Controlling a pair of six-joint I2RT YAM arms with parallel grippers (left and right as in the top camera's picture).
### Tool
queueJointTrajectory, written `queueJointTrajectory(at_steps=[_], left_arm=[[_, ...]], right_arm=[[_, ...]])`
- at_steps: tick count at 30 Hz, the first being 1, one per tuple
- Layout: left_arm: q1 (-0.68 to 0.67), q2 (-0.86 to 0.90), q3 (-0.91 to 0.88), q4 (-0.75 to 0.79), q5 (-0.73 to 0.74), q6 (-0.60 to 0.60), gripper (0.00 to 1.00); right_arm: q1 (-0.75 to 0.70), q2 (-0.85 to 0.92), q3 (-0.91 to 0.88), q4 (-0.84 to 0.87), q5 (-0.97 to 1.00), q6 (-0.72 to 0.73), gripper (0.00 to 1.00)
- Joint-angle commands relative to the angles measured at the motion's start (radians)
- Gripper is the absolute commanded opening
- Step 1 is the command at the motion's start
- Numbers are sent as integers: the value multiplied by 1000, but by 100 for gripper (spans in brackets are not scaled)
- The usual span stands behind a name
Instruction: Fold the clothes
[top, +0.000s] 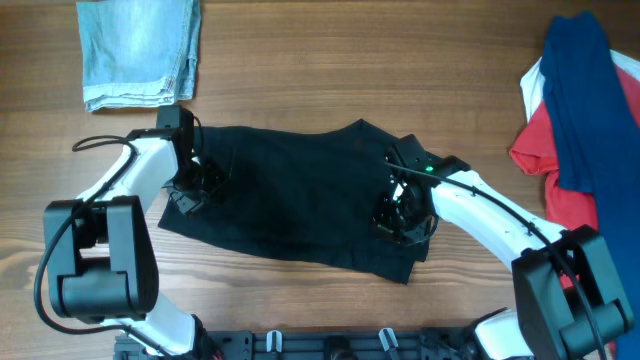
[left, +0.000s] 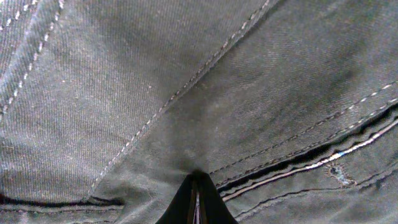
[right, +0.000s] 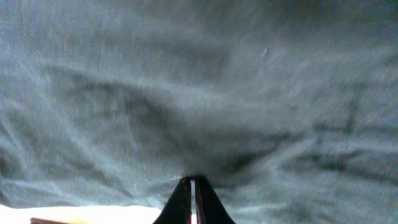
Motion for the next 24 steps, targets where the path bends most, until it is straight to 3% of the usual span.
queueJointTrajectory(at_steps=[1,4,7,11,15,17,20,24], left_arm=[[3,35,-7,-15,-155,-55,4],[45,35,-7,-34,-221,-108,4],[71,35,-7,-59,-198,-108,4],[66,35,-7,-88,38,-149,4],[5,35,-7,-82,171,-231,4],[-69,35,-7,-25,268,-273,4],[-211,33,-7,-6,277,-377,4],[-345,-42,18,-2,109,-388,4]], right_arm=[[-42,3,-48,58,18,34,5],[-79,51,-107,130,22,60,5],[-156,103,-106,188,37,53,4],[-404,106,-13,208,67,-85,11],[-534,179,130,210,67,-161,13],[-545,253,241,164,79,-190,13],[-554,277,392,76,89,-213,4],[-561,240,745,-267,92,-334,4]])
